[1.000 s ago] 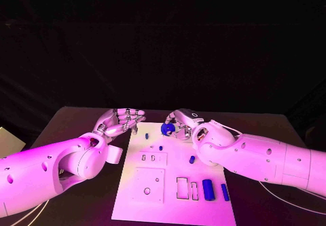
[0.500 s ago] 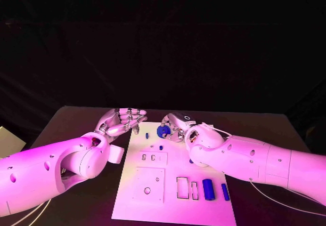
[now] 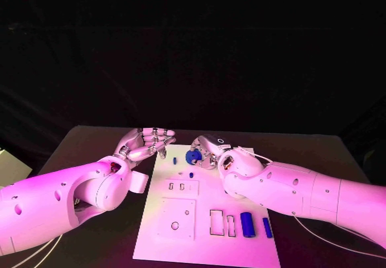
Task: Assemble the parts on the task board
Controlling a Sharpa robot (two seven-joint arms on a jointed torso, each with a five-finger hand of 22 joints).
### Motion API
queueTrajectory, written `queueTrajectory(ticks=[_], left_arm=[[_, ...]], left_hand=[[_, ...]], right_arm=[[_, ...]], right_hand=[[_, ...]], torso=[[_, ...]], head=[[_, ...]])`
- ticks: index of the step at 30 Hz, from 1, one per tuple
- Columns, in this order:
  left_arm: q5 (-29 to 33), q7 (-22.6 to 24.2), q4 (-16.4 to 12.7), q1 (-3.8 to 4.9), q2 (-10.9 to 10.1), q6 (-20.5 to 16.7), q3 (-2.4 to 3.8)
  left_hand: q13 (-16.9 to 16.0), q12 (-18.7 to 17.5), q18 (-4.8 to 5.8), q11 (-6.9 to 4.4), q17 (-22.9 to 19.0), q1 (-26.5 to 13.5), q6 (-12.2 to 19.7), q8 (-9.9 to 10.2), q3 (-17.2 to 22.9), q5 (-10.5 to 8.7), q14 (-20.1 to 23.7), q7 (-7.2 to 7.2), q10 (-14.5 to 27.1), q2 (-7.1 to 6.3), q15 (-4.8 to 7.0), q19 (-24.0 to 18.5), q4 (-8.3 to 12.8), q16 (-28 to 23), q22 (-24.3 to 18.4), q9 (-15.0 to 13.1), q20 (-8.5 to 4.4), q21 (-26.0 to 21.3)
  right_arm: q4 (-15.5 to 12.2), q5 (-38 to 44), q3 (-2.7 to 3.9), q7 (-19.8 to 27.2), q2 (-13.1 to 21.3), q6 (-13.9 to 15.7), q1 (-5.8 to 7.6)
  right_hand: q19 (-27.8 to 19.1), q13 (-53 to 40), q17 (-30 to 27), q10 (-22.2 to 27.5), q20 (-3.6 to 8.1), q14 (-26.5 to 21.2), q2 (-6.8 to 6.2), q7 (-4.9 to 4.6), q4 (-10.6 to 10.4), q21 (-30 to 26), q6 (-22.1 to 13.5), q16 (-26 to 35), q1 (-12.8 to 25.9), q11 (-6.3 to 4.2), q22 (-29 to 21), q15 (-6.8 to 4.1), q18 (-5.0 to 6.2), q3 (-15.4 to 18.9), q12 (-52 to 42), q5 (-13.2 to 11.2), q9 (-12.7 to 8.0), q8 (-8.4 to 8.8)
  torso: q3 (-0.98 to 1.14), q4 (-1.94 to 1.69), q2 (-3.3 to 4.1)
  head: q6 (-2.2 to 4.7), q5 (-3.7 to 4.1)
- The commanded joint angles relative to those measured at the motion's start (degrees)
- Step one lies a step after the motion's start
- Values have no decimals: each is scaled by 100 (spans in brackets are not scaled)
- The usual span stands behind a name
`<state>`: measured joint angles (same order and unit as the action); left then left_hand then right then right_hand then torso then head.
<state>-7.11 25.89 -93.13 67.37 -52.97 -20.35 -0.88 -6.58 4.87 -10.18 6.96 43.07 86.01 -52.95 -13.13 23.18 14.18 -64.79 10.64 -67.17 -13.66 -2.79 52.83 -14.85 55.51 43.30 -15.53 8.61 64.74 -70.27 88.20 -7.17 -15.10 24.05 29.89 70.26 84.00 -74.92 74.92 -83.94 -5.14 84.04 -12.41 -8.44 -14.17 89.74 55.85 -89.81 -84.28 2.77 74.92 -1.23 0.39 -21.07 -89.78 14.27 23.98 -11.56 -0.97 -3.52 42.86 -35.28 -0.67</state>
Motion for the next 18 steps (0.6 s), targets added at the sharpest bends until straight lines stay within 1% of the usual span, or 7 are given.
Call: queueTrajectory(ticks=[1,10,15,18], left_arm=[[19,32,-14,6,6,94,5],[18,29,-18,7,1,94,5],[18,24,-19,7,-7,95,5],[18,22,-21,7,-10,95,5]], left_hand=[[-5,-7,55,-12,-5,-11,51,-13,28,-27,26,1,40,38,2,32,-14,17,5,-5,0,20],[-5,-7,55,-12,-5,-11,51,-13,28,-27,26,1,40,38,2,32,-14,17,5,-5,0,20],[-5,-7,55,-12,-5,-11,51,-13,28,-27,26,1,40,38,2,32,-14,17,5,-5,0,20],[-5,-7,55,-12,-5,-11,51,-13,28,-27,26,1,40,38,2,32,-14,17,5,-5,0,20]], right_arm=[[21,40,-17,19,-7,-206,-30],[39,53,-22,18,-19,-232,-36],[39,58,-23,14,-14,-221,-36],[27,67,-23,14,-4,-208,-37]], right_hand=[[600,-1508,1508,-606,45,596,18,127,6,26,229,-19,65,-15,1508,-17,-39,-36,-22,-32,1,-53],[600,-1508,1508,-606,36,596,-37,106,11,26,185,-19,139,3,1508,-5,-39,-63,-22,-67,-14,-19],[600,-1508,1508,-606,30,596,-52,97,10,26,165,-19,170,12,1508,2,-39,-73,-22,-91,-21,-4],[600,-1508,1508,-606,27,596,-64,92,9,26,158,-19,191,16,1508,6,-39,-75,-22,-106,-24,2]], torso=[[4,14,3],[2,-1,2],[7,5,6],[6,5,5]], head=[[-1,-15],[4,-7],[-5,-16],[-5,-18]])
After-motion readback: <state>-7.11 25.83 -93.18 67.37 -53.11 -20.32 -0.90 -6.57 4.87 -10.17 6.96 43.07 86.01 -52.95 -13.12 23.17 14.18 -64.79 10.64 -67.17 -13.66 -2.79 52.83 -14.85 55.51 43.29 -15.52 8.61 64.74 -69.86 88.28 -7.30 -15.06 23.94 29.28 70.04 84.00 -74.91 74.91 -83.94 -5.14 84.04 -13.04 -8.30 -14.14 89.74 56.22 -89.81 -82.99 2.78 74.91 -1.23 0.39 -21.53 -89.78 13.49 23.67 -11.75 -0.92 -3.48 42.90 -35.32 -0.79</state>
